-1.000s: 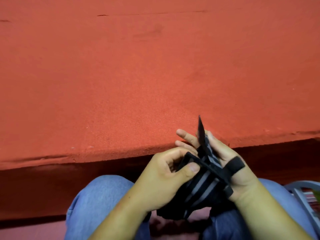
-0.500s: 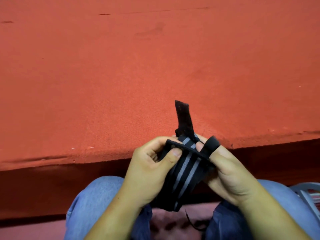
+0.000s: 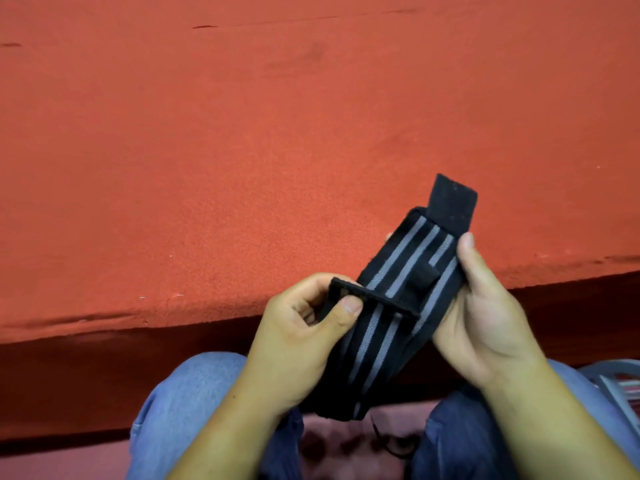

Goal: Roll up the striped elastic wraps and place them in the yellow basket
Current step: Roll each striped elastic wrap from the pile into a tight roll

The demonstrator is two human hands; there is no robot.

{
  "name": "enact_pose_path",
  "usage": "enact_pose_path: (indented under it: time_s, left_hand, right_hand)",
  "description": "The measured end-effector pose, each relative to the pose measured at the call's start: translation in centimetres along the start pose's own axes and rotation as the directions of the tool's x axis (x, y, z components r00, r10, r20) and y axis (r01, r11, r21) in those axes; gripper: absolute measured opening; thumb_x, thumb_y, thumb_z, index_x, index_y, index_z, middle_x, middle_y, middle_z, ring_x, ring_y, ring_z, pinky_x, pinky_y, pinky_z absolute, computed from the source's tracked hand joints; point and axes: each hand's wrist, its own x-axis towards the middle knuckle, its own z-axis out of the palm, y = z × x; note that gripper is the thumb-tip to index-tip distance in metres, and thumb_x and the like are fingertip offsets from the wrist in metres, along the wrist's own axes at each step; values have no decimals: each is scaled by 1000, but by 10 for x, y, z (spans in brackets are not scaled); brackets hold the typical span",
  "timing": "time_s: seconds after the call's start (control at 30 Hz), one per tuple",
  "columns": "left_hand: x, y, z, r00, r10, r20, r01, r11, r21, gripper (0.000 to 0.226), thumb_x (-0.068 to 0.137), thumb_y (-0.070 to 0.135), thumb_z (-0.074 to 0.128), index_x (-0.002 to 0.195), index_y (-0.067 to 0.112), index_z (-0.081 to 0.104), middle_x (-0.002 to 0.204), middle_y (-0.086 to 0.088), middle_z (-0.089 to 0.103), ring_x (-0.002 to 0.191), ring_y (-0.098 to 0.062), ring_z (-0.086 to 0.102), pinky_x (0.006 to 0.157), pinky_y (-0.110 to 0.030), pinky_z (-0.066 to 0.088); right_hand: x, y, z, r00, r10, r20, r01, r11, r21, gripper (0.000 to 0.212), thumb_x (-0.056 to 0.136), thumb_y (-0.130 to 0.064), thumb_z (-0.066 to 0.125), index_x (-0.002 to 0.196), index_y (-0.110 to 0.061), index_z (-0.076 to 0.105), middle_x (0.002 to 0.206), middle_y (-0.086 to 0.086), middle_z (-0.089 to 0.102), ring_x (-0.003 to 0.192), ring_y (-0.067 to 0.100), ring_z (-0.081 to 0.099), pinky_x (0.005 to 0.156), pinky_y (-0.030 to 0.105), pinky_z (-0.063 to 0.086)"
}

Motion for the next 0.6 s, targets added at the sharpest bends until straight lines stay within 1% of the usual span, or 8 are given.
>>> enact_pose_path:
  time_s: [0.07,0.1,0.17,0.2,0.27,0.33,0.47,0.6]
  left_hand:
    - [0,-1,-1,1000,2,-12,-2,999,34,20,88,38,72,102,25,77,108,6,77,104,-8,71,88,-19,51]
    - [1,-1,-2,1000,9,-30,-7,999,52,24,87,41,71,106,27,77,115,7,76,111,-9,70,92,-18,50]
    - [3,-1,-3,996,-4,-86,6,1000,15,27,85,43,70,108,30,77,117,7,76,112,-9,69,91,-19,50]
    - [3,0,-3,993,-35,-113,29,998,-57,27,84,42,71,107,29,77,112,4,77,106,-11,70,87,-22,52]
    - [4,1,-2,988,-98,-123,68,972,-224,24,86,36,74,104,21,77,102,-7,77,95,-20,71,82,-30,56]
    - [5,4,0,983,-134,-127,86,942,-324,17,93,26,75,105,14,76,103,-17,76,94,-26,71,83,-34,59]
    - [5,8,3,969,-193,-157,114,905,-410,20,88,19,69,102,5,73,98,-20,76,84,-22,73,74,-28,60]
    - [5,10,2,956,-242,-166,152,891,-428,24,81,24,73,94,4,67,89,-22,74,72,-22,70,65,-29,60]
  right_hand:
    - [-2,-2,0,999,-2,-33,4,998,58,62,105,-53,39,133,-6,67,123,16,74,111,27,74,87,39,63]
    - [-2,-2,0,999,-3,-46,7,996,86,62,106,-53,37,124,-6,73,117,14,76,104,25,76,80,37,64]
    - [-2,-5,0,998,-14,-67,21,995,101,63,106,-52,37,107,-8,82,111,13,78,97,24,78,72,35,64]
    - [-3,-5,0,997,-19,-73,25,996,87,62,105,-53,38,106,-9,83,113,13,78,99,24,78,73,35,64]
    - [-3,-4,2,997,-24,-76,28,998,48,59,101,-52,42,115,-8,78,117,16,76,102,26,77,76,35,63]
    - [-4,1,4,999,-21,-50,22,1000,19,56,98,-50,46,119,-7,76,120,19,75,105,28,76,80,36,63]
    - [-6,10,12,1000,-14,6,14,1000,-21,55,100,-42,46,131,-2,66,128,22,71,119,32,71,96,41,59]
    - [-11,19,17,997,50,55,-46,996,-71,54,105,-37,42,130,4,66,128,27,70,122,37,68,105,46,54]
